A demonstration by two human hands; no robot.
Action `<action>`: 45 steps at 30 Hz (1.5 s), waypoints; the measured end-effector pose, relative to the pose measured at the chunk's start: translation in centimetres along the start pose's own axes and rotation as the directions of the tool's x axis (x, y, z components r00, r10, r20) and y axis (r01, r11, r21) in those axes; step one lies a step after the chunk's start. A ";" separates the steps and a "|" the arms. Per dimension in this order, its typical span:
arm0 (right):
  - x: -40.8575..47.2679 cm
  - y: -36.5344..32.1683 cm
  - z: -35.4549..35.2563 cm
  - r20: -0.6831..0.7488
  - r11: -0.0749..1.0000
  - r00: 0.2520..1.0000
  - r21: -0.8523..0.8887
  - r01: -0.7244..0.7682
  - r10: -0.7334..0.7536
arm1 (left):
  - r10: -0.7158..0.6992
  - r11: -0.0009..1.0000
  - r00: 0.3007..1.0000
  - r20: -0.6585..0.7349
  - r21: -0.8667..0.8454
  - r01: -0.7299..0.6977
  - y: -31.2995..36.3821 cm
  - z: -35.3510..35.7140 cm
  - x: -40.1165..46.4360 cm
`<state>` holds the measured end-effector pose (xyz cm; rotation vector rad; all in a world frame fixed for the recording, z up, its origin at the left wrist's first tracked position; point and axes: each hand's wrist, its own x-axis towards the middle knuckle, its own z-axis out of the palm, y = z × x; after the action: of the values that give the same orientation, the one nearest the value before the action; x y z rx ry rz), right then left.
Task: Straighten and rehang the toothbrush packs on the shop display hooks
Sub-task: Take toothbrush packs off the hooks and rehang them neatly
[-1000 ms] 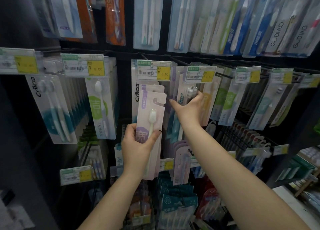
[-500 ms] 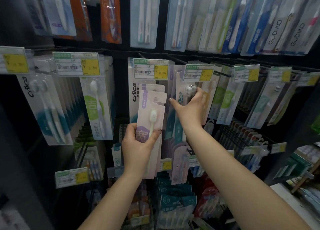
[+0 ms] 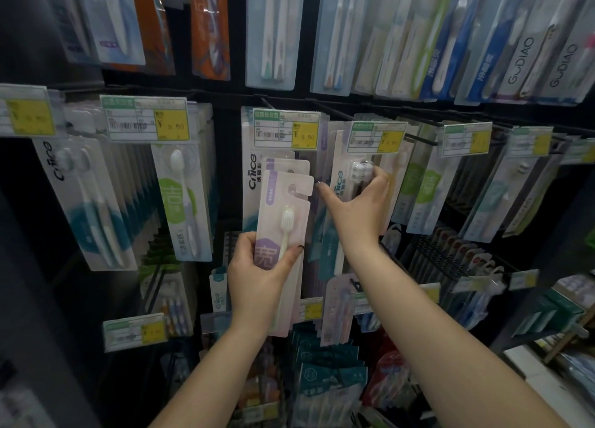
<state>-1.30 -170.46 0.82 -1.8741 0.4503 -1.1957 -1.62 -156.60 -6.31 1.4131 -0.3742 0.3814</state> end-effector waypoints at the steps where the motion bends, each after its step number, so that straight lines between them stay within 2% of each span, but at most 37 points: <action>1: -0.1 0.1 0.0 0.001 1.000 1.000 0.014 0.000 0.000 | 0.001 1.000 1.000 0.000 -0.005 -0.001 0.0 0.0 0.0; 7: -1.0 0.1 -0.2 0.001 0.997 1.000 0.068 0.027 -0.027 | 0.012 1.000 1.000 0.007 -0.004 -0.012 0.1 0.1 0.0; 17: -1.8 0.7 -0.7 0.018 0.996 0.998 0.064 0.056 -0.057 | 0.013 0.999 1.000 0.006 0.030 -0.013 0.4 0.4 -0.4; 32: -3.2 1.8 -2.3 0.026 0.992 0.997 0.099 -0.073 0.071 | -0.010 1.000 0.997 0.074 -0.012 0.011 0.9 0.9 -0.6; 45: -3.6 1.7 -2.8 0.050 0.972 0.985 0.160 -0.173 0.167 | -0.012 0.999 0.999 0.048 -0.031 0.013 0.9 0.4 -1.0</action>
<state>-5.17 -170.34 -2.08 -1.6785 0.4685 -1.0498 -2.95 -156.91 -5.95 1.3951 -0.4087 0.3309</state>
